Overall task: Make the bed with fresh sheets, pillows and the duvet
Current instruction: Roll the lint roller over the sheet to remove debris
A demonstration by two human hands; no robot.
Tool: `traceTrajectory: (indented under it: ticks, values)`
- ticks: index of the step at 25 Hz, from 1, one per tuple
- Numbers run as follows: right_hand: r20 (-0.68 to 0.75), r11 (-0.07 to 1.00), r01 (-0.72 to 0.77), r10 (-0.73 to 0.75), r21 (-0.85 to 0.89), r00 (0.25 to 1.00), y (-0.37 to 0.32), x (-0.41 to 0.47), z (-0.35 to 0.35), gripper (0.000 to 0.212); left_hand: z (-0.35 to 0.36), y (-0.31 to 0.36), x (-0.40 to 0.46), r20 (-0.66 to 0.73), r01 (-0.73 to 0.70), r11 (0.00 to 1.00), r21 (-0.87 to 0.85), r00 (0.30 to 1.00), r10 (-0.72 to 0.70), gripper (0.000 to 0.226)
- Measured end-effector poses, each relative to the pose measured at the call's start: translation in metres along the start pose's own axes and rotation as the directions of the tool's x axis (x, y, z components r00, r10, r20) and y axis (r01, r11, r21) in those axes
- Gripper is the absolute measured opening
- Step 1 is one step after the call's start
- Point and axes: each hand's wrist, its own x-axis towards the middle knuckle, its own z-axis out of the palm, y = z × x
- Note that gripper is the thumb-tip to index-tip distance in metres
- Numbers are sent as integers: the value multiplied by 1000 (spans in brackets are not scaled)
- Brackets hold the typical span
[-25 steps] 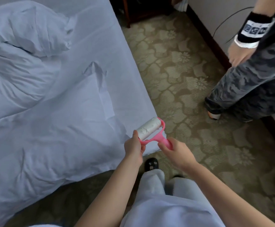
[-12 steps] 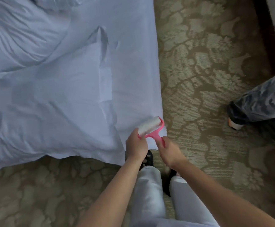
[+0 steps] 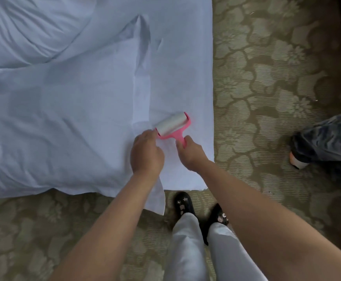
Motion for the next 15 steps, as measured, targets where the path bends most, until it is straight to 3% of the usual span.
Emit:
traceTrajectory:
  ticks: [4, 7, 15]
  values:
    - [17, 989, -146, 147, -25, 989, 32, -54, 11, 28, -8, -8, 10, 221, 44, 996, 71, 973, -59, 50]
    - [38, 970, -237, 239, -55, 970, 60, -95, 16, 25, 2, -10, 5, 304, 12, 991, 131, 951, -51, 51]
    - [-24, 994, -94, 92, -59, 995, -7, -10, 9, 28, 8, -24, 13, 274, 49, 993, 107, 959, -77, 46]
